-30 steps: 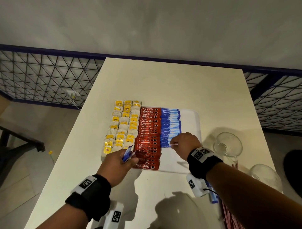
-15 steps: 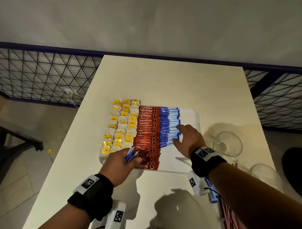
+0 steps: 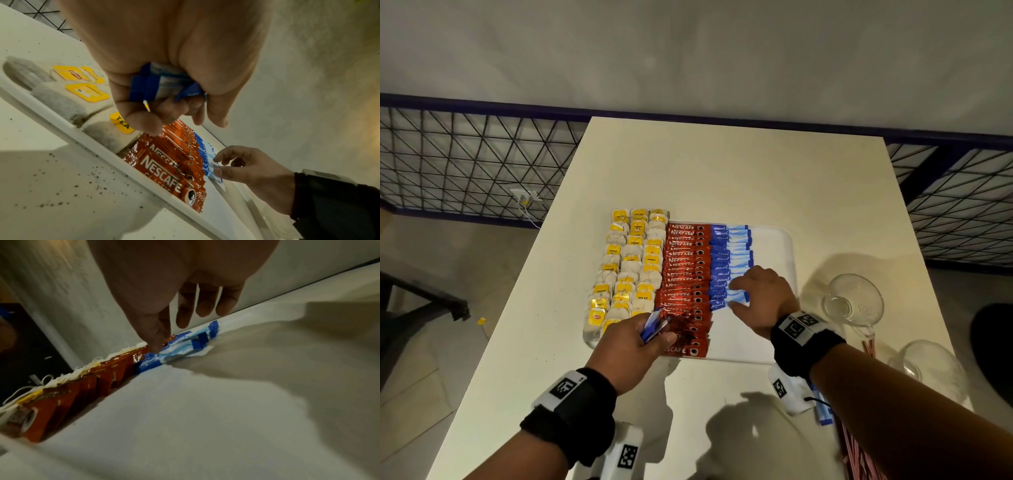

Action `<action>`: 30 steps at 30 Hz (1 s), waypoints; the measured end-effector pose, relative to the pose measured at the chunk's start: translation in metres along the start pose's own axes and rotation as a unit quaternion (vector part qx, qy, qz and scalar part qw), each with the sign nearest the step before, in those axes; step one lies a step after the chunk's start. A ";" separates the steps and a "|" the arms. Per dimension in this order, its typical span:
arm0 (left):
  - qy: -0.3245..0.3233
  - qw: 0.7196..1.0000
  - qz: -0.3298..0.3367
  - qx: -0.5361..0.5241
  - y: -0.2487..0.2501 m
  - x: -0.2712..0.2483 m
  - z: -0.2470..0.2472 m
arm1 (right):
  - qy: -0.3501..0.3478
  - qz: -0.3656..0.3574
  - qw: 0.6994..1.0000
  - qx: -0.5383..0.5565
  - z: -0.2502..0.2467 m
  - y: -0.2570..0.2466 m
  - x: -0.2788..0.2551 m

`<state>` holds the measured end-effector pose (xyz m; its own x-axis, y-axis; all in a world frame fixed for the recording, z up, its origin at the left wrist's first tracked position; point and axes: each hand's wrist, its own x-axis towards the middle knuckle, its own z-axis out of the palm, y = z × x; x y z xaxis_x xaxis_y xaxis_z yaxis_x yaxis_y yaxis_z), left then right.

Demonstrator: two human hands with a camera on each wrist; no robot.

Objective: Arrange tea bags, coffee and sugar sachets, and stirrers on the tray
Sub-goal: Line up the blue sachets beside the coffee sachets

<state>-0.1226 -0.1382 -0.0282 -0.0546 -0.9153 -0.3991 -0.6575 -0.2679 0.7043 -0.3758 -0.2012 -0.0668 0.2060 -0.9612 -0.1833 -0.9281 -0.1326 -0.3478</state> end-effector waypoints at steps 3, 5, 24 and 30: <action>-0.004 1.000 0.003 -0.011 0.001 -0.001 0.001 | -0.029 -0.042 0.998 -0.041 0.004 -0.010 0.003; -0.007 1.000 0.005 -0.016 0.002 -0.001 0.001 | -0.031 -0.043 0.997 -0.061 0.005 -0.013 0.004; -0.085 0.974 -0.071 -0.200 0.010 -0.006 0.001 | -0.008 -0.024 1.000 0.015 -0.010 -0.026 0.010; -0.222 0.884 -0.103 -0.397 0.030 0.001 0.011 | -0.137 -0.067 0.932 0.329 -0.044 -0.064 -0.005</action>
<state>-0.1511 -0.1438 -0.0139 -0.4018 -0.6612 -0.6336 0.0385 -0.7035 0.7097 -0.3308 -0.1987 -0.0034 0.4627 -0.8362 -0.2943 -0.5156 0.0163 -0.8567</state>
